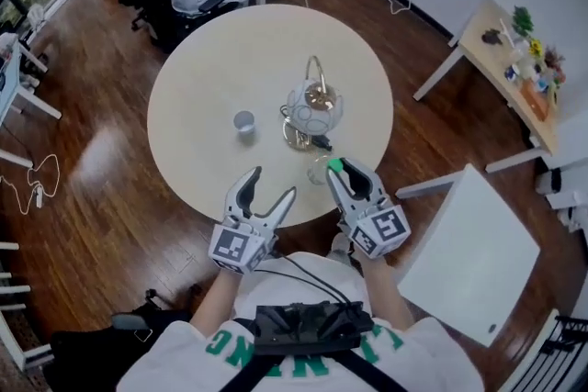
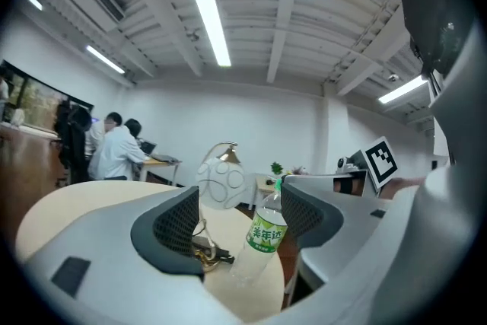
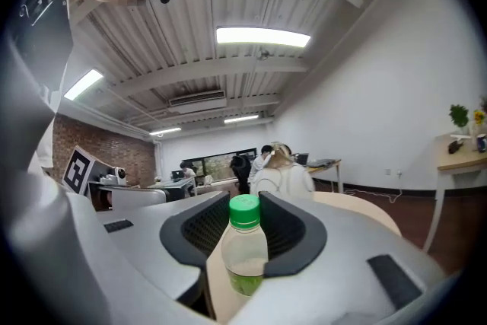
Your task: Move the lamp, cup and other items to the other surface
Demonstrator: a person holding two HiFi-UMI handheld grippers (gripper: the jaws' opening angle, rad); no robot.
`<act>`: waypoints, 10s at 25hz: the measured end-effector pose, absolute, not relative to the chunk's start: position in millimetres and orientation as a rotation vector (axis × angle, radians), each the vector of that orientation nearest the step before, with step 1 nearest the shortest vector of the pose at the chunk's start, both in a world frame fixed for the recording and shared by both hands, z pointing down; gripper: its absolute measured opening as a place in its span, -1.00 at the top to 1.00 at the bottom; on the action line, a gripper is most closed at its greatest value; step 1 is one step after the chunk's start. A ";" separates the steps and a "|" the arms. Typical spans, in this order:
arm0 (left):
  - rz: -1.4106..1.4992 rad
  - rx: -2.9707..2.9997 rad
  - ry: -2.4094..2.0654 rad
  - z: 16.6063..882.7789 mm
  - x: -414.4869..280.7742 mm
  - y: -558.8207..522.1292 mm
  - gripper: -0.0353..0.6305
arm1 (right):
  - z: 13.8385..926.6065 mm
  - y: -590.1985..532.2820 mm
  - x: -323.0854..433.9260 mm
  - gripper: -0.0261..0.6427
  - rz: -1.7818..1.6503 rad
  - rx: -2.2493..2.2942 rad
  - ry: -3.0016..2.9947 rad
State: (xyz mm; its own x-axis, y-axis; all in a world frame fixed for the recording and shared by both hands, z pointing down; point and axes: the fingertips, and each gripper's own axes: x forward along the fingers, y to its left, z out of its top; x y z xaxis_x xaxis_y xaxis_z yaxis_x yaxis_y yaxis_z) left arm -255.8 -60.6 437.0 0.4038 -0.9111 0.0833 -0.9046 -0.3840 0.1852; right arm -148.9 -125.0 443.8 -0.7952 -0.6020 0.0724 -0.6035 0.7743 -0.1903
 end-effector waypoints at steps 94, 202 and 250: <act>-0.160 2.382 -1.828 468.4 -274.7 -76.5 -0.05 | 492.2 -129.5 -167.6 -0.08 0.273 0.755 -3.020; 0.405 2.812 0.645 583.3 409.6 126.0 -0.02 | 685.0 196.6 539.7 -0.18 0.564 2.904 -1.193; -0.026 2.775 -1.000 489.9 -83.5 -89.1 -0.02 | 519.6 -94.2 17.5 -0.36 0.384 1.627 -2.694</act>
State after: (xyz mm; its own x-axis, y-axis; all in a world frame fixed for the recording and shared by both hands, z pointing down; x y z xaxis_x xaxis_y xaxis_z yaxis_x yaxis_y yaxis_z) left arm -83.5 -89.1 489.9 0.7720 -0.6338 0.0482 -0.6304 -0.7538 0.1856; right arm 17.5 -94.2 519.6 -0.4731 -0.8754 0.0996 -0.8683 0.4442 -0.2208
